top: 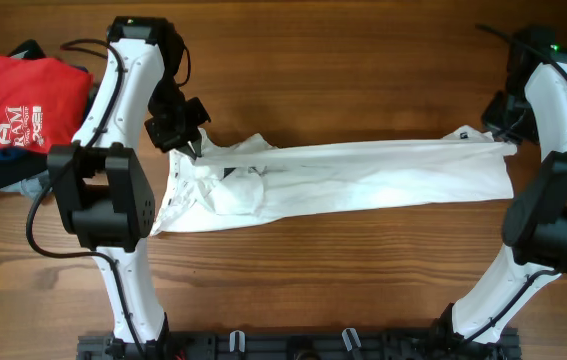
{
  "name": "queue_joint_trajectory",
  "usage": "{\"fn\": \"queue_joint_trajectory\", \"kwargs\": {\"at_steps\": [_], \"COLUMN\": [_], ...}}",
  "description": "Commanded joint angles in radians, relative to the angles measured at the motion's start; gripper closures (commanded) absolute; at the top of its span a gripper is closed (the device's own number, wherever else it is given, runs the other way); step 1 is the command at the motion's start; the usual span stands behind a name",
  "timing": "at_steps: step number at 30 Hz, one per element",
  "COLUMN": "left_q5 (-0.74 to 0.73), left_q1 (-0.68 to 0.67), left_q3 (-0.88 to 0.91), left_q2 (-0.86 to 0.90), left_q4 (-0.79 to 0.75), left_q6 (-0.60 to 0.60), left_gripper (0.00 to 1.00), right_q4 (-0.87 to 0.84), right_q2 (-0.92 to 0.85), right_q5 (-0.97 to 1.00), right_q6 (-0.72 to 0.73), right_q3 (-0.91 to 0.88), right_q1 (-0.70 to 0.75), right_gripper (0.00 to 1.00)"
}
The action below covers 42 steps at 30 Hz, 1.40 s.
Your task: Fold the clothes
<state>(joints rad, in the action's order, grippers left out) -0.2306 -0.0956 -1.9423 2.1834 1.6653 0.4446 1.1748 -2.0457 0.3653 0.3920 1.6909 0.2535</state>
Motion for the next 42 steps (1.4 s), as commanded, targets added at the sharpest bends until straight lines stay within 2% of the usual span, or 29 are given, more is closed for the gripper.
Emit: {"fn": "queue_joint_trajectory", "kwargs": {"at_steps": [1, 9, 12, 16, 21, 22, 24, 28, 37, 42], "left_q5": [0.041, 0.083, 0.083, 0.087, 0.087, 0.087, 0.086, 0.087, 0.086, 0.086], "left_q1": [-0.01, -0.024, -0.057, -0.076, -0.077, -0.077, -0.077, -0.077, -0.077, -0.077], "left_q3": [-0.013, 0.011, 0.073, 0.163, 0.207, 0.208, 0.208, 0.208, 0.208, 0.208], "left_q2": [-0.03, -0.03, -0.029, -0.029, -0.029, -0.029, -0.029, -0.029, -0.029, -0.029], "left_q4": [0.005, 0.004, -0.012, -0.035, -0.037, -0.043, -0.061, -0.08, -0.087, -0.09], "left_q6": [-0.037, -0.017, -0.018, -0.018, -0.018, -0.018, -0.018, -0.018, -0.018, -0.018], "left_gripper": [0.96, 0.96, 0.96, 0.96, 0.96, 0.96, 0.96, 0.96, 0.96, 0.96], "right_q4": [0.037, 0.068, 0.116, 0.135, 0.124, 0.099, 0.001, -0.158, -0.221, -0.222], "right_q2": [0.021, 0.021, 0.021, 0.021, 0.021, 0.021, 0.02, 0.014, -0.039, -0.048], "right_q5": [0.115, 0.114, 0.104, 0.015, -0.297, -0.307, -0.324, -0.409, -0.43, -0.425], "right_q6": [0.0, -0.052, -0.054, -0.126, -0.31, -0.323, -0.34, -0.312, -0.225, -0.193], "right_q3": [0.008, 0.001, 0.001, -0.005, -0.006, -0.015, -0.048, -0.13, -0.161, -0.162], "right_q1": [0.015, 0.016, 0.016, 0.016, 0.016, 0.015, 0.014, 0.014, -0.002, -0.002], "right_gripper": [0.96, 0.96, 0.96, 0.96, 0.82, 0.77, 0.76, 0.75, 0.73, 0.69]}}
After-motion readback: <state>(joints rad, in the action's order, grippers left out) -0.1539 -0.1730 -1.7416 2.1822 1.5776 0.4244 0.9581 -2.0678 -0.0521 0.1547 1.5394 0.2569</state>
